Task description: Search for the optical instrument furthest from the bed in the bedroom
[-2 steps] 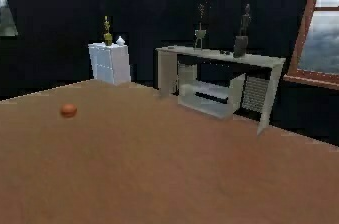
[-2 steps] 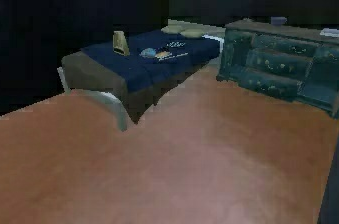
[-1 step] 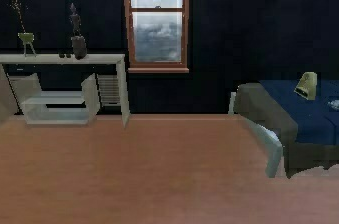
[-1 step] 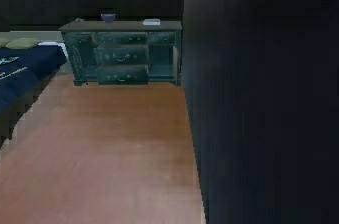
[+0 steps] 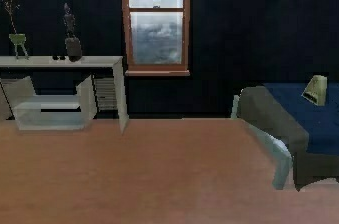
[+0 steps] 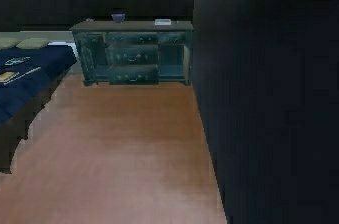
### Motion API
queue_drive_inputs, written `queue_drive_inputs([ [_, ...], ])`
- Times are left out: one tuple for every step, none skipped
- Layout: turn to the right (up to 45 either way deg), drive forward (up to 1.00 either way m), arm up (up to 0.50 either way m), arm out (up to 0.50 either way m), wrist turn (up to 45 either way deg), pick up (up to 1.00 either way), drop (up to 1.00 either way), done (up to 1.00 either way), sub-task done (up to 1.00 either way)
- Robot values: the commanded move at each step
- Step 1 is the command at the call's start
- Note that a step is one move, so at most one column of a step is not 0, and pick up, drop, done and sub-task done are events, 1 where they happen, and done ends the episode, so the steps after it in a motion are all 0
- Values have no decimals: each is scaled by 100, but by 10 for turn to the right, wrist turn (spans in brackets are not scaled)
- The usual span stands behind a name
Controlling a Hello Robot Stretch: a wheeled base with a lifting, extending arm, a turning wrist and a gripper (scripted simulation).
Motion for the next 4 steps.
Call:
queue_drive_inputs([
  [-450, 0, 0, 0, 0, 0, 0, 0, 0],
  [-300, 0, 0, 0, 0, 0, 0, 0, 0],
  [0, 40, 0, 0, 0, 0, 0, 0, 0],
  [240, 0, 0, 0, 0, 0, 0, 0, 0],
])
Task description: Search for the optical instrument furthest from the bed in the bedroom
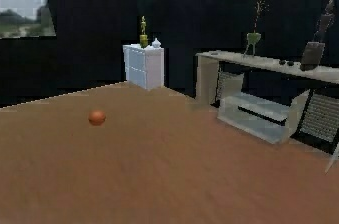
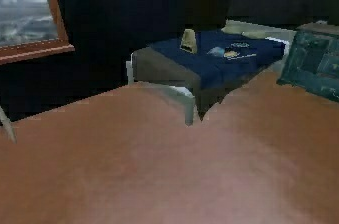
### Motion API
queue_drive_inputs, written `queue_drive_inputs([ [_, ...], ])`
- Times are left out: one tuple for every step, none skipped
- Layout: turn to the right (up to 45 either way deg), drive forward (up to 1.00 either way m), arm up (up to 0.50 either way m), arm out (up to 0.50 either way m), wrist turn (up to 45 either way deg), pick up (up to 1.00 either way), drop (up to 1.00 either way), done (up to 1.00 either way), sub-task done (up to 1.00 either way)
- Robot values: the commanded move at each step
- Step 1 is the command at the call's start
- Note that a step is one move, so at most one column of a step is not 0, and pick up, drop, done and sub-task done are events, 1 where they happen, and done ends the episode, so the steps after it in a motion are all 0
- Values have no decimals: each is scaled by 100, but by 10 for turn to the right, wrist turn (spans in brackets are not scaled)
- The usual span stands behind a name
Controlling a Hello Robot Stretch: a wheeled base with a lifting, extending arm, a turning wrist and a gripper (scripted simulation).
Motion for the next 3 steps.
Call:
queue_drive_inputs([
  [0, 40, 0, 0, 0, 0, 0, 0, 0],
  [450, 0, 0, 0, 0, 0, 0, 0, 0],
  [30, 0, 0, 0, 0, 0, 0, 0, 0],
])
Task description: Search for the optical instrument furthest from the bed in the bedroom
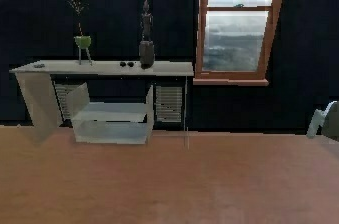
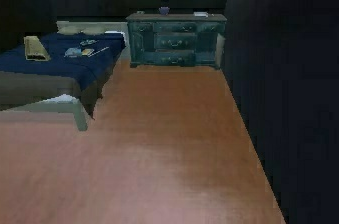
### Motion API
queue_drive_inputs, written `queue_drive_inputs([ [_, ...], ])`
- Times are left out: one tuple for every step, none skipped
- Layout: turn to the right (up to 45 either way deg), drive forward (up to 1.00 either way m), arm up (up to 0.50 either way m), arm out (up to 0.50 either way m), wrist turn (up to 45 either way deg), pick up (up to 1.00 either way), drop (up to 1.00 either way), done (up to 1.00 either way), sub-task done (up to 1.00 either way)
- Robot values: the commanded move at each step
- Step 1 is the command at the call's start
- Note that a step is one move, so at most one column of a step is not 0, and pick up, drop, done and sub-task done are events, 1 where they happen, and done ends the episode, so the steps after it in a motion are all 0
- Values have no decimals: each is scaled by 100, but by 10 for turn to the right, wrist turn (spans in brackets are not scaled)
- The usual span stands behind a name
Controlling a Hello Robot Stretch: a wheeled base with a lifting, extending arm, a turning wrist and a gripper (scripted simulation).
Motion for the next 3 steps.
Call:
queue_drive_inputs([
  [-60, 0, 0, 0, 0, 0, 0, 0, 0],
  [0, 85, 0, 0, 0, 0, 0, 0, 0],
  [180, 0, 0, 0, 0, 0, 0, 0, 0],
])
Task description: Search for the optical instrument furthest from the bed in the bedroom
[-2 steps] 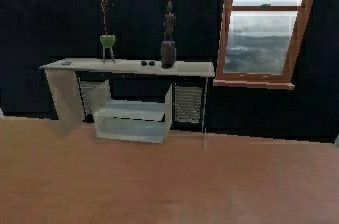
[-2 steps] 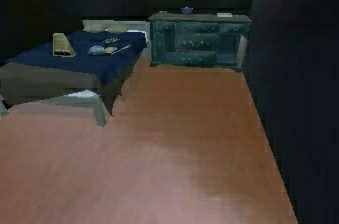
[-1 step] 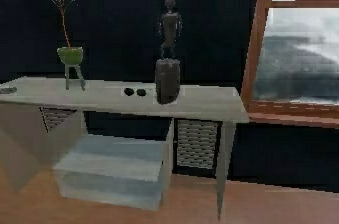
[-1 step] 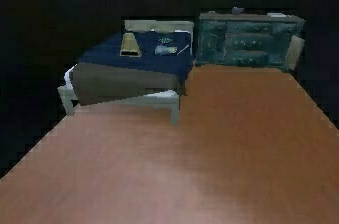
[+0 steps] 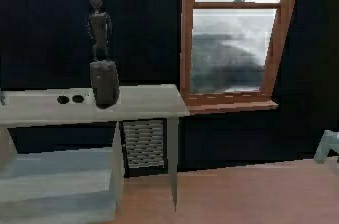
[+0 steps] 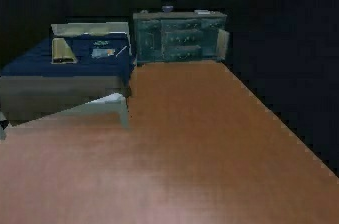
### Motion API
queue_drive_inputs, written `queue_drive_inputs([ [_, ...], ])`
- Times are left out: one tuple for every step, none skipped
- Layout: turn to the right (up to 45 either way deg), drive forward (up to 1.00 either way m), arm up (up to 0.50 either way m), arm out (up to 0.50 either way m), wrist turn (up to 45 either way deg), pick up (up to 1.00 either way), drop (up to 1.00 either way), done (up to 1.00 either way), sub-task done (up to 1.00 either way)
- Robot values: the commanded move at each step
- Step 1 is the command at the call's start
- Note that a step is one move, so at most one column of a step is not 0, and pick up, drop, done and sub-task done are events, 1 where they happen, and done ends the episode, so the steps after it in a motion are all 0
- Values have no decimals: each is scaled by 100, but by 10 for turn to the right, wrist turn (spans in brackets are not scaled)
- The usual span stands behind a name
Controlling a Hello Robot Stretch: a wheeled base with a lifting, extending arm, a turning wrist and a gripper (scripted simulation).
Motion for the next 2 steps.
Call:
queue_drive_inputs([
  [0, 45, 0, 0, 0, 0, 0, 0, 0],
  [-360, 0, 0, 0, 0, 0, 0, 0, 0],
])
